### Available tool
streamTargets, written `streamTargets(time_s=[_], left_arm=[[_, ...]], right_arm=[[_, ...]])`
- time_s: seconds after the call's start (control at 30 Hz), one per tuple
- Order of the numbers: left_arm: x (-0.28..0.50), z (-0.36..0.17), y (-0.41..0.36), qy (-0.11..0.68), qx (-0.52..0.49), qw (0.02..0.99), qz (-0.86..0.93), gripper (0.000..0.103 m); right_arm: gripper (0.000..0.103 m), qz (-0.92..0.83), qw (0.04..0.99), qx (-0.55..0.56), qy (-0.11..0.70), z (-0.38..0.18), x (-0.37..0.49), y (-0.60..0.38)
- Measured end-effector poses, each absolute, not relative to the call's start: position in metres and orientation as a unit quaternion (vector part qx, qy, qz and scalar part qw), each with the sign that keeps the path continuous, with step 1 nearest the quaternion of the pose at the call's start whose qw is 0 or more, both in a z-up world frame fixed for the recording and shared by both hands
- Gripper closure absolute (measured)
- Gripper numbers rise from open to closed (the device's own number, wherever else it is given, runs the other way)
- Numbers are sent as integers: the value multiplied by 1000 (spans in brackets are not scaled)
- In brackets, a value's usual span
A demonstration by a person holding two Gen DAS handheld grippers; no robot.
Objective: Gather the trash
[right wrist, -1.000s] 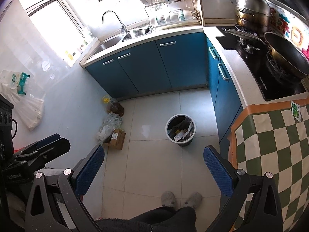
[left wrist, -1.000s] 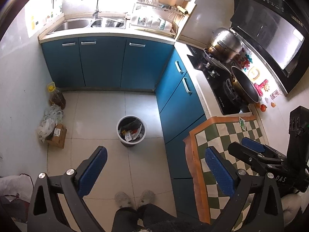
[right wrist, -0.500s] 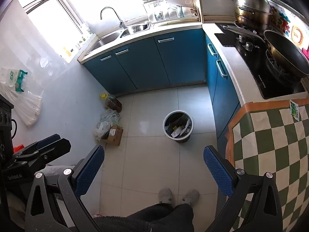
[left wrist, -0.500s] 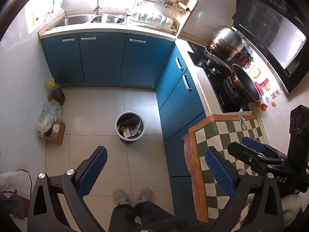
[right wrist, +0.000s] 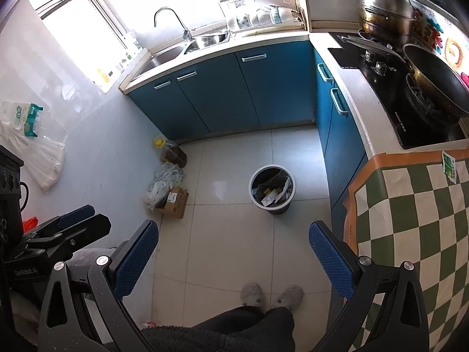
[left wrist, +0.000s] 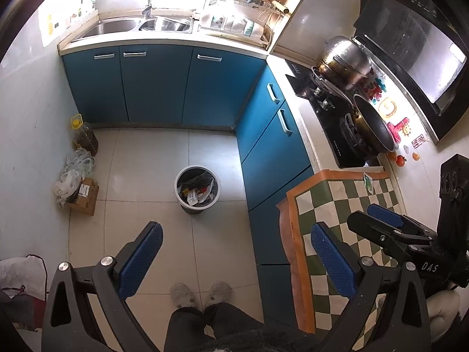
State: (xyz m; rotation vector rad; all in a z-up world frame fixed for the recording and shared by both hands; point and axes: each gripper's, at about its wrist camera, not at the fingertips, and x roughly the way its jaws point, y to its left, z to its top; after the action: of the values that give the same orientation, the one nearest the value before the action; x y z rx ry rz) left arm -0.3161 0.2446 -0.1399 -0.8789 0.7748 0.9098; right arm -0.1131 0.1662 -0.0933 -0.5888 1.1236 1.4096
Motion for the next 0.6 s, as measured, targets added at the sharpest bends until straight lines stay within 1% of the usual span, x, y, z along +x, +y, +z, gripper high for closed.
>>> streamTargets(time_s=[0.6], left_arm=[[-315,-144,244,350,-414,734,409,0]], right_arm=[[0,610,570,-254,490,-99,-107,166]])
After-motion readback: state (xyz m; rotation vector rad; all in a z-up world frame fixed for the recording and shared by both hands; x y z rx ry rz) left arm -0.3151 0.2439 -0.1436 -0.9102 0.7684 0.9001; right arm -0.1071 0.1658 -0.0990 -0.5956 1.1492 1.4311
